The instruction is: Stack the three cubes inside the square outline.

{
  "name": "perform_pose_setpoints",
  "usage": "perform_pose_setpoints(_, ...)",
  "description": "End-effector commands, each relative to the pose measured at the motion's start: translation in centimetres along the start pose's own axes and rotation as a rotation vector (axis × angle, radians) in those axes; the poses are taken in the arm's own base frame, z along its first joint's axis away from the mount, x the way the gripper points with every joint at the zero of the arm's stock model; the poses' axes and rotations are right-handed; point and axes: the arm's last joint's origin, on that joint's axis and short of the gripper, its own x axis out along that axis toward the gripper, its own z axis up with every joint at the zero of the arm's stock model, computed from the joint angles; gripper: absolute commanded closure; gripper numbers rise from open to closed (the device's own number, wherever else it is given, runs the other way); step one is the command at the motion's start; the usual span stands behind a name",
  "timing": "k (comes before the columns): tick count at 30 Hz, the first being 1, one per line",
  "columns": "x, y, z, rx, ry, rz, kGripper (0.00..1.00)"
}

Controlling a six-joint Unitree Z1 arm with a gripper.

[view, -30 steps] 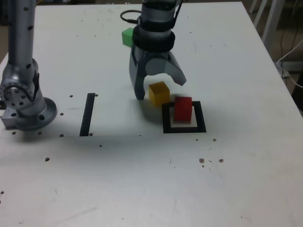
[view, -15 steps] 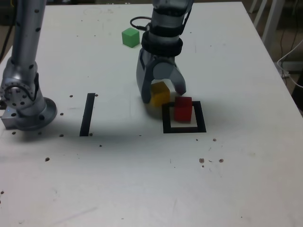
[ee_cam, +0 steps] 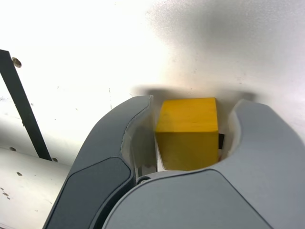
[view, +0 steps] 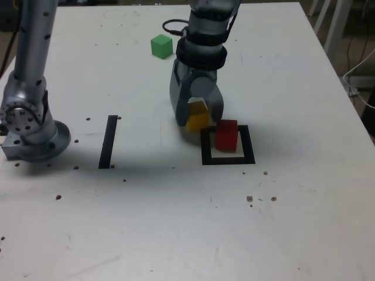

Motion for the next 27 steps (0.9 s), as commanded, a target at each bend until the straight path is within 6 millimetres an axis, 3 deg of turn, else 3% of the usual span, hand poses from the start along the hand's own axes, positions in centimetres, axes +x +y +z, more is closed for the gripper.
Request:
perform_pose_setpoints(1, 0.0, 0.1, -0.2, 0.0, -0.002, 0.003, 0.71)
perform_pose_setpoints(8, -0.8, 0.1, -0.9, 0.006, -0.006, 0.024, 0.71)
perform_pose_setpoints(14, -2.9, 0.0, -1.8, 0.037, -0.016, 0.077, 0.71)
perform_pose_setpoints(21, -5.9, -1.8, -1.6, 0.108, -0.045, 0.117, 0.71)
perform_pose_setpoints(27, -7.3, -3.4, -1.0, 0.171, -0.058, 0.105, 0.71)
